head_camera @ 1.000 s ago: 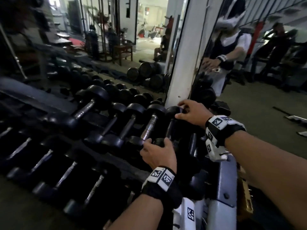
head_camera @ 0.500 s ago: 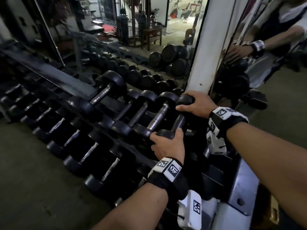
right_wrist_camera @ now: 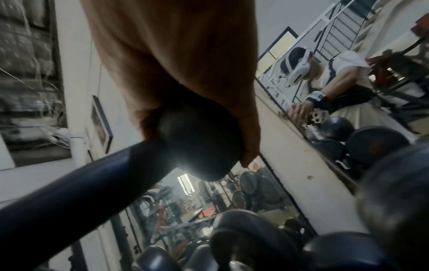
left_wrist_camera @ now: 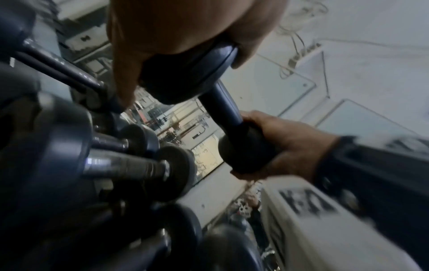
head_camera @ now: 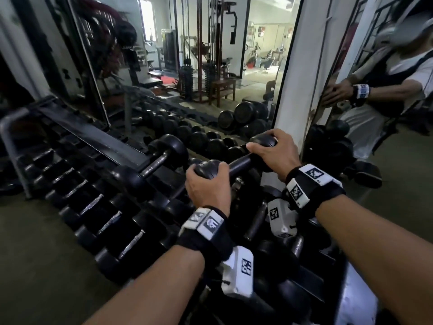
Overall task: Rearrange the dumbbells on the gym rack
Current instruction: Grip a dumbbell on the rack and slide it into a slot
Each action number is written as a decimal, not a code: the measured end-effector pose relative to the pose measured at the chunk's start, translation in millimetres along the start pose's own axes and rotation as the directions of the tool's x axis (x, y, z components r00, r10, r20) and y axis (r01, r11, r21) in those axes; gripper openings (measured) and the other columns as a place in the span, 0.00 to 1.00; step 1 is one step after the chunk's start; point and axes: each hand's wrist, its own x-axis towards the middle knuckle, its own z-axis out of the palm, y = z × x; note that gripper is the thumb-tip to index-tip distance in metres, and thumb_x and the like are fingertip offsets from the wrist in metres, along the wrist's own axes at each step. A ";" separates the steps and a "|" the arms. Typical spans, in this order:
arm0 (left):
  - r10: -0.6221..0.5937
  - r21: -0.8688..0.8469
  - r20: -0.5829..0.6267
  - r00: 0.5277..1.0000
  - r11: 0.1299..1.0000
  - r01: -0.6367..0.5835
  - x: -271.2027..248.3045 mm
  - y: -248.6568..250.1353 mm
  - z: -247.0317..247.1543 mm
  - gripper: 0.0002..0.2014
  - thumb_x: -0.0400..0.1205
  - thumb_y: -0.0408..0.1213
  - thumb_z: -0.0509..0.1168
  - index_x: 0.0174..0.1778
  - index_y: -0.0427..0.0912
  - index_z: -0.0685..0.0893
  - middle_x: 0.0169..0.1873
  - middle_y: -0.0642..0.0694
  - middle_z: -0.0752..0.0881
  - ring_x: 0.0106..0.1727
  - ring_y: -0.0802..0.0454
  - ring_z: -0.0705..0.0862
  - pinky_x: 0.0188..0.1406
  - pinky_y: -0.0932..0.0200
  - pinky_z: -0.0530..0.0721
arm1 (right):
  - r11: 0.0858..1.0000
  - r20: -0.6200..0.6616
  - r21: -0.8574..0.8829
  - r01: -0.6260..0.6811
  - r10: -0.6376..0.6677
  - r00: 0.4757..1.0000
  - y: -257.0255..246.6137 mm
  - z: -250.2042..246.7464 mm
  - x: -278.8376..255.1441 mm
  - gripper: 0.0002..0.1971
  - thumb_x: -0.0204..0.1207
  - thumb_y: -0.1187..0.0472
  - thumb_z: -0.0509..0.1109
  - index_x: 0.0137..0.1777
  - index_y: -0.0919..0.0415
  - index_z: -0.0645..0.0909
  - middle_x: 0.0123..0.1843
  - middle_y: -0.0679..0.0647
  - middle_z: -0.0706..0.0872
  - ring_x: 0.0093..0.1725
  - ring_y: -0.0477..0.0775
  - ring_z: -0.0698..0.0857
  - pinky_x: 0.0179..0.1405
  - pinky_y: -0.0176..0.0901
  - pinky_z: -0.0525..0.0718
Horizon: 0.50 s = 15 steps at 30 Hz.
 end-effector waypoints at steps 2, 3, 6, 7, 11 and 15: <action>0.079 0.018 0.024 0.997 0.997 -0.079 28.7 14.5 -16.6 0.28 0.71 0.49 0.75 0.67 0.46 0.82 0.60 0.48 0.86 0.63 0.47 0.83 0.64 0.58 0.78 | 0.999 0.048 0.036 -0.028 0.026 0.998 -15.9 12.6 0.8 0.29 0.62 0.41 0.83 0.60 0.51 0.80 0.57 0.49 0.85 0.56 0.56 0.86 0.61 0.57 0.87; 0.116 0.024 0.041 0.992 0.993 -0.117 44.0 21.8 -26.4 0.28 0.70 0.49 0.75 0.66 0.46 0.84 0.58 0.48 0.87 0.61 0.48 0.84 0.63 0.59 0.78 | 0.997 0.081 0.068 -0.046 0.041 0.996 -25.4 20.3 1.0 0.34 0.59 0.39 0.82 0.62 0.52 0.78 0.58 0.50 0.84 0.57 0.56 0.87 0.61 0.59 0.88; 0.203 0.054 0.049 0.978 0.977 -0.206 87.4 40.8 -57.0 0.34 0.60 0.57 0.72 0.62 0.47 0.86 0.55 0.49 0.89 0.58 0.47 0.85 0.66 0.49 0.82 | 0.989 0.151 0.127 -0.072 0.052 0.987 -54.2 52.1 0.8 0.41 0.55 0.38 0.83 0.66 0.57 0.79 0.63 0.54 0.86 0.61 0.58 0.87 0.66 0.60 0.86; 0.212 0.069 0.046 0.976 0.974 -0.215 100.2 44.2 -66.9 0.35 0.58 0.59 0.71 0.61 0.48 0.87 0.54 0.49 0.89 0.57 0.47 0.86 0.65 0.47 0.83 | 0.990 0.168 0.132 -0.058 0.035 0.985 -64.5 64.3 -0.7 0.38 0.58 0.41 0.83 0.67 0.58 0.80 0.63 0.55 0.86 0.62 0.58 0.86 0.67 0.59 0.84; 0.207 0.097 0.008 0.978 0.974 -0.207 154.6 45.2 -114.9 0.32 0.57 0.59 0.68 0.55 0.48 0.90 0.49 0.49 0.91 0.54 0.46 0.87 0.63 0.45 0.84 | 0.990 0.202 0.137 -0.033 0.004 0.979 -102.8 127.3 -7.6 0.32 0.68 0.46 0.81 0.68 0.59 0.79 0.64 0.57 0.86 0.63 0.61 0.85 0.68 0.58 0.83; 0.181 0.144 -0.004 0.983 0.973 -0.179 213.8 41.8 -167.6 0.27 0.60 0.56 0.69 0.53 0.49 0.90 0.50 0.49 0.90 0.56 0.45 0.86 0.65 0.45 0.83 | 0.987 0.236 0.155 -0.048 0.010 0.972 -134.0 204.8 -14.5 0.21 0.70 0.49 0.81 0.57 0.59 0.81 0.56 0.56 0.86 0.58 0.61 0.86 0.63 0.55 0.85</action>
